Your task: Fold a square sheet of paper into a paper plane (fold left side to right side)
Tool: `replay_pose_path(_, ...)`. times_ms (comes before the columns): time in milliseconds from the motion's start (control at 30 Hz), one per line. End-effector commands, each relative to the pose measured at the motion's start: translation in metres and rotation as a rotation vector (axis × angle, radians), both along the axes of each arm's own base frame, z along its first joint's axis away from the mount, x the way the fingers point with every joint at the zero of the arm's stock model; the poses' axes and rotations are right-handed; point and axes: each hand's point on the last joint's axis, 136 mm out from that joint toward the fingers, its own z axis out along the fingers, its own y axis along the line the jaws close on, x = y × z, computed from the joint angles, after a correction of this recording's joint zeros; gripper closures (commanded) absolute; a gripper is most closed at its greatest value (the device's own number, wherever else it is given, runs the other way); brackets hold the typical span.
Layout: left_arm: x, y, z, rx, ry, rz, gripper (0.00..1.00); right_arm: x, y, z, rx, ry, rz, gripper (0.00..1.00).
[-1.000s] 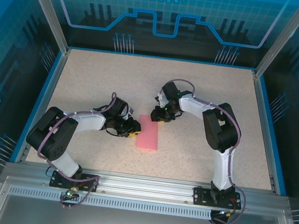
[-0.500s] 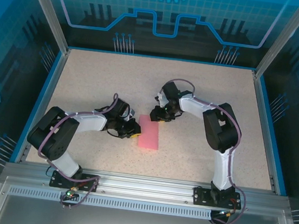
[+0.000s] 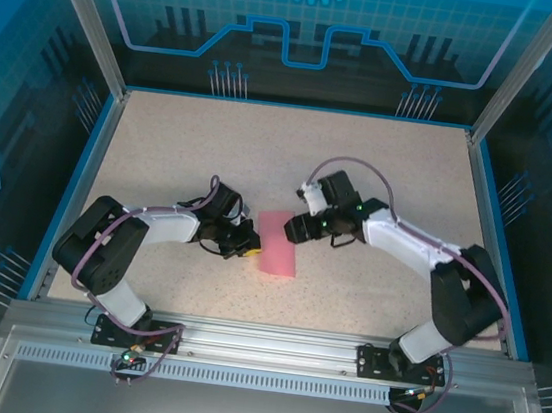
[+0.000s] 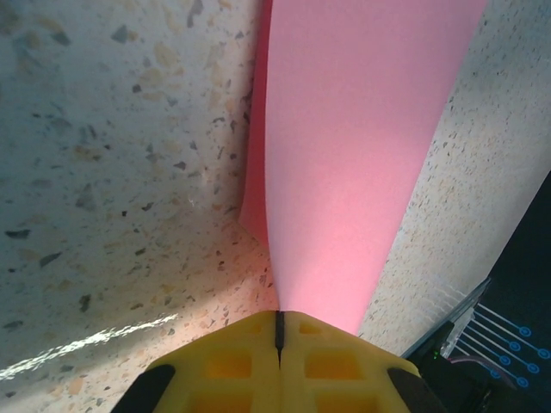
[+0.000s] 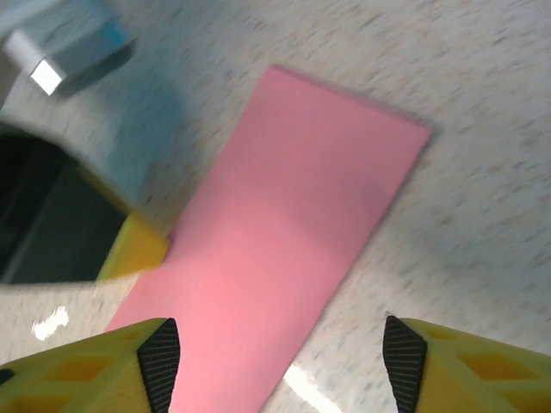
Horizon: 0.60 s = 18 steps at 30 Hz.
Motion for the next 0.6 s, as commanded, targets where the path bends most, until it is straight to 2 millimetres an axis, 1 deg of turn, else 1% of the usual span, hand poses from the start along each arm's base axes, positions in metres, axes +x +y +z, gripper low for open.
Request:
replay_pose_path(0,0.005,-0.009,0.009,-0.029,0.017,0.005,0.98,-0.040,0.016,-0.006,-0.020,-0.115,0.155,0.28)
replay_pose_path(33,0.005,-0.009,0.010,-0.029,0.018,0.003,0.99,-0.052,0.020,-0.011,-0.036,-0.132,0.193,0.28)
replay_pose_path(100,0.005,-0.010,0.012,-0.032,0.021,0.000,0.99,-0.071,0.027,-0.020,-0.105,-0.192,0.262,0.26)
replay_pose_path(200,0.004,-0.012,0.013,-0.042,0.023,-0.008,0.99,-0.087,0.038,-0.031,-0.184,-0.246,0.328,0.25)
replay_pose_path(267,0.004,-0.011,0.012,-0.040,0.028,-0.007,0.99,-0.089,0.043,-0.038,-0.221,-0.269,0.343,0.25)
replay_pose_path(367,0.003,-0.011,0.013,-0.040,0.028,-0.008,0.99,-0.085,0.051,-0.044,-0.248,-0.275,0.349,0.25)
replay_pose_path(467,0.002,-0.011,0.013,-0.039,0.029,-0.008,1.00,-0.082,0.062,-0.047,-0.245,-0.272,0.371,0.29)
replay_pose_path(500,0.003,-0.011,0.014,-0.040,0.027,-0.010,0.99,-0.084,0.061,-0.052,-0.257,-0.261,0.382,0.31)
replay_pose_path(533,0.003,-0.011,0.015,-0.040,0.024,-0.010,1.00,-0.079,0.070,-0.045,-0.243,-0.277,0.382,0.33)
replay_pose_path(567,0.002,-0.011,0.015,-0.041,0.026,-0.011,1.00,-0.078,0.073,-0.045,-0.240,-0.276,0.390,0.36)
